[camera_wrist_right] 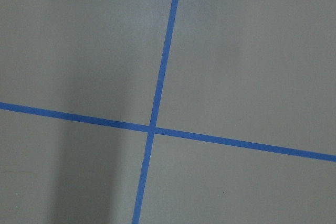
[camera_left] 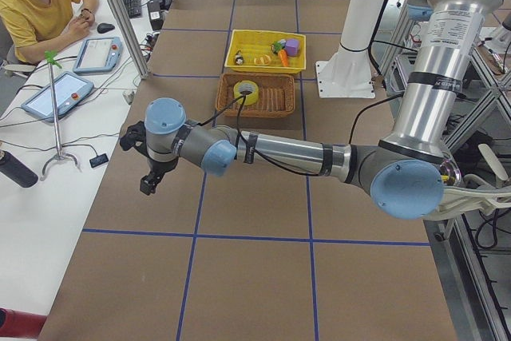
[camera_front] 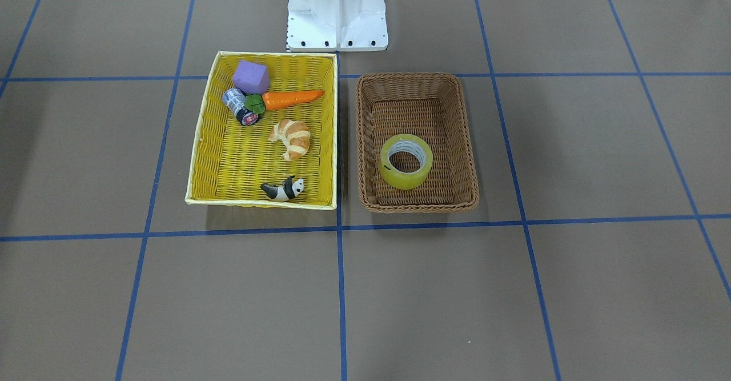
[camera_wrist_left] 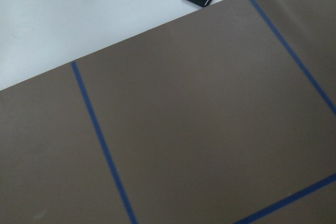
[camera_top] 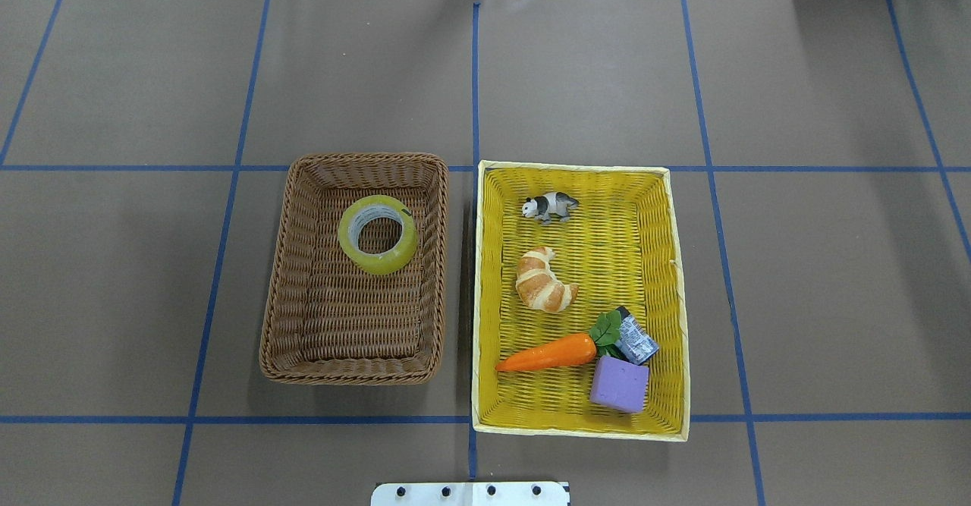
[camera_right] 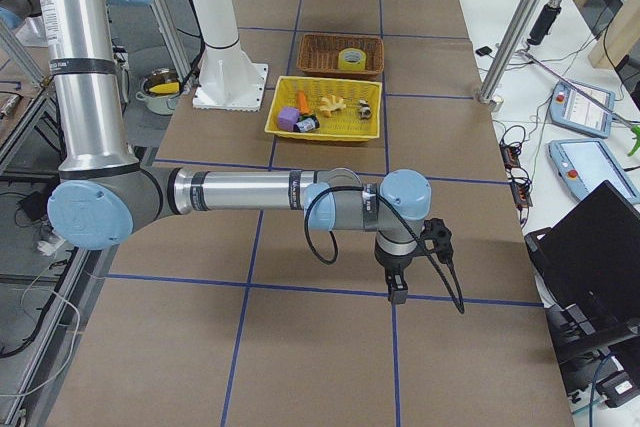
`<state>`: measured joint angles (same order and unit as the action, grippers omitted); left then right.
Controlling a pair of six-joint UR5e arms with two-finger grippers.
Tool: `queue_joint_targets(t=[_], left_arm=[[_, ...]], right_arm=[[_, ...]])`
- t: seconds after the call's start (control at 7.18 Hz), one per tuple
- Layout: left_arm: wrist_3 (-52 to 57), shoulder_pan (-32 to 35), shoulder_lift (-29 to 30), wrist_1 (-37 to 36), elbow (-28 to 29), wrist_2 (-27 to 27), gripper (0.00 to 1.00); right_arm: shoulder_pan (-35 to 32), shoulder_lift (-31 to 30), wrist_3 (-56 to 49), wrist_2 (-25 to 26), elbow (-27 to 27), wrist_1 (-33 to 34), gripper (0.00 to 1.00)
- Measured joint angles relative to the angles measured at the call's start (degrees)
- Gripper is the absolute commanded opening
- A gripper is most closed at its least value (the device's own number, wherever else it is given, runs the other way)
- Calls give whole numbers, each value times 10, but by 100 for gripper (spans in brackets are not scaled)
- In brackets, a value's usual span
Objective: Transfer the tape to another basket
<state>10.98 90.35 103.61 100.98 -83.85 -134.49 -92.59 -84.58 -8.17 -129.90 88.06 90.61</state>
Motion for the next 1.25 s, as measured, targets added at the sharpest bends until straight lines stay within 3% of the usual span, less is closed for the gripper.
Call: queue_joint_targets(t=[0.28, 0.56, 0.84, 1.25], left_arm=[[42, 21, -35, -85, 1, 1, 99], [46, 28, -85, -79, 0, -1, 99], [-28, 30, -119, -45, -19, 6, 99], [-87, 27, -118, -76, -44, 22, 99]], right_arm=[[-1, -4, 0, 1, 0, 0, 100], [-1, -5, 1, -2, -1, 1, 100], [-1, -5, 2, -4, -1, 1, 100], [-1, -2, 3, -5, 1, 2, 100]])
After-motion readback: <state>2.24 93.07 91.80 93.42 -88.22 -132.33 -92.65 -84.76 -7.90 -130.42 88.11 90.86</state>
